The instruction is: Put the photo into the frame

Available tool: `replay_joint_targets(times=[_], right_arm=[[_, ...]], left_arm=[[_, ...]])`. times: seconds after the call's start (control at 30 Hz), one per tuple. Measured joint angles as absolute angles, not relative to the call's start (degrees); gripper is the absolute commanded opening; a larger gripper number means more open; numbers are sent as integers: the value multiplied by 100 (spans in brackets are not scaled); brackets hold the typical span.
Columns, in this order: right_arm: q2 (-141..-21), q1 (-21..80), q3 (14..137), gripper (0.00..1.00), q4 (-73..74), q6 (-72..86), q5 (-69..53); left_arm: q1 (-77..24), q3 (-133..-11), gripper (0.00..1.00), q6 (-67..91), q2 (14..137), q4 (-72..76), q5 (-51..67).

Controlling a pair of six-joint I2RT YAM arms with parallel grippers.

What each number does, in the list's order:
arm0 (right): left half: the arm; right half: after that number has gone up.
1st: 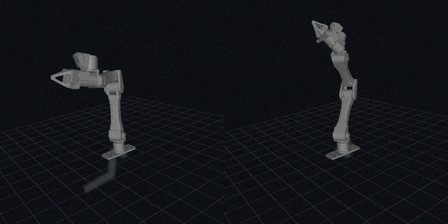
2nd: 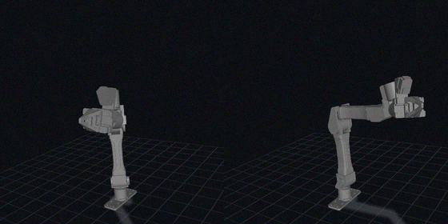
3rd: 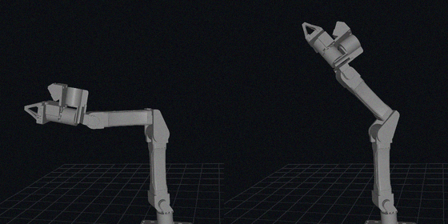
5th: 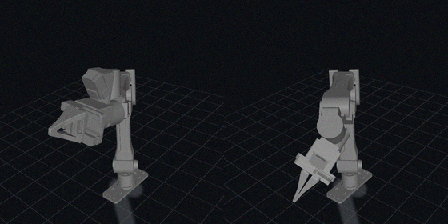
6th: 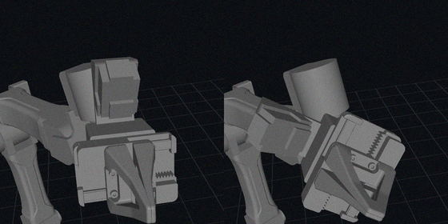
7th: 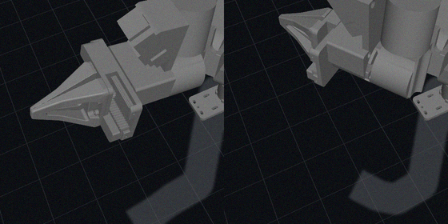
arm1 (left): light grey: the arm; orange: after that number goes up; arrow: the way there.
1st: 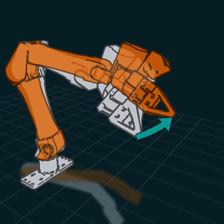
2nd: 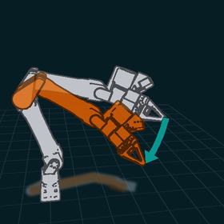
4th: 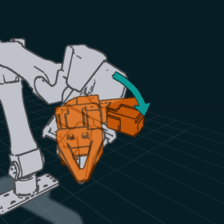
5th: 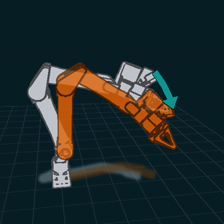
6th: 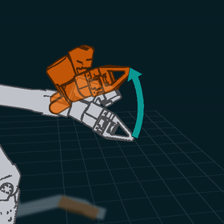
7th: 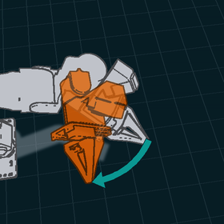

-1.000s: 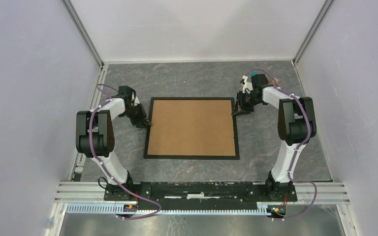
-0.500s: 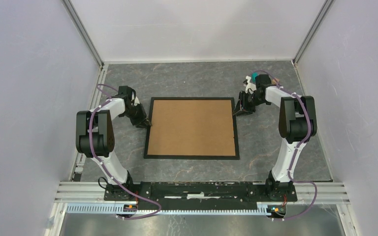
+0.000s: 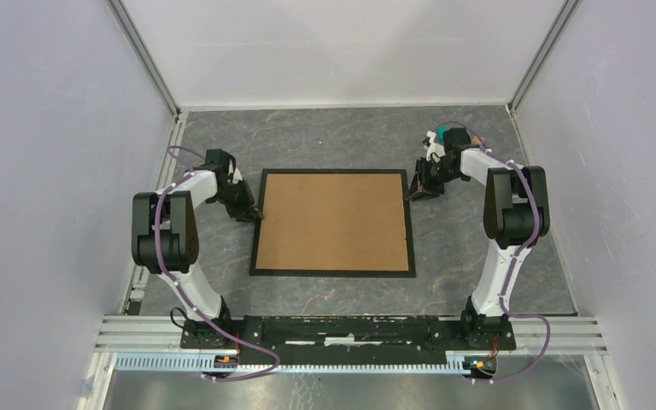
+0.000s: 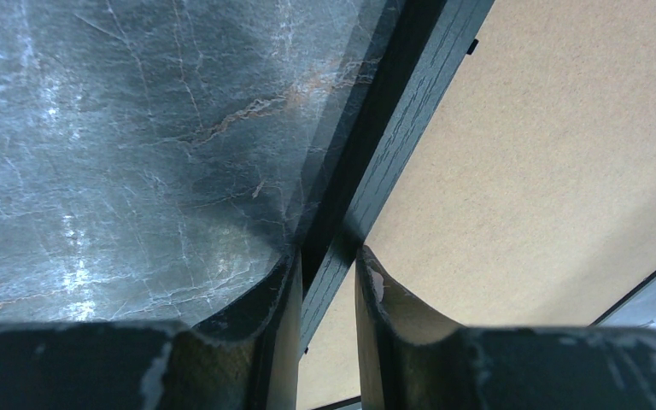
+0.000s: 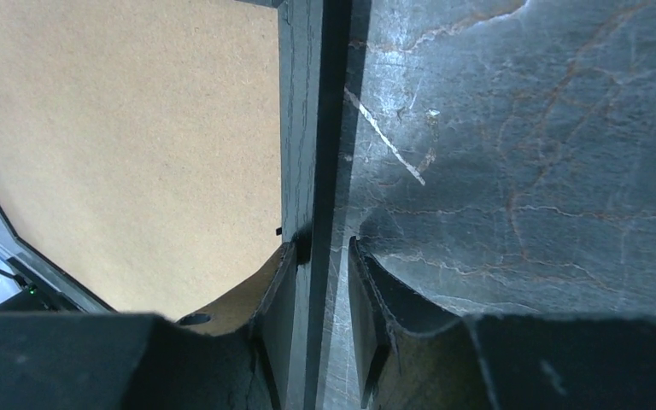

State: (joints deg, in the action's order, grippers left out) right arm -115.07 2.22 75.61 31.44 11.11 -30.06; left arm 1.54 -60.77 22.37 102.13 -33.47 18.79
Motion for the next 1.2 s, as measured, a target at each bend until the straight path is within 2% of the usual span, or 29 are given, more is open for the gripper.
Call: replay_joint_targets(times=[0.6,0.83,1.2], right_arm=[[-11692,438,7961,36,3535,1142,-2644],[-11695,478,7981,33,3555,1219,-2515],[-11795,847,8364,35,3997,1315,-1599]], left_arm=[[154,-6077,28,2237,10213,-3347,1879],[154,-6077,27,2237,10213,-3347,1883],[132,-6077,27,2237,10213,-3345,1879]])
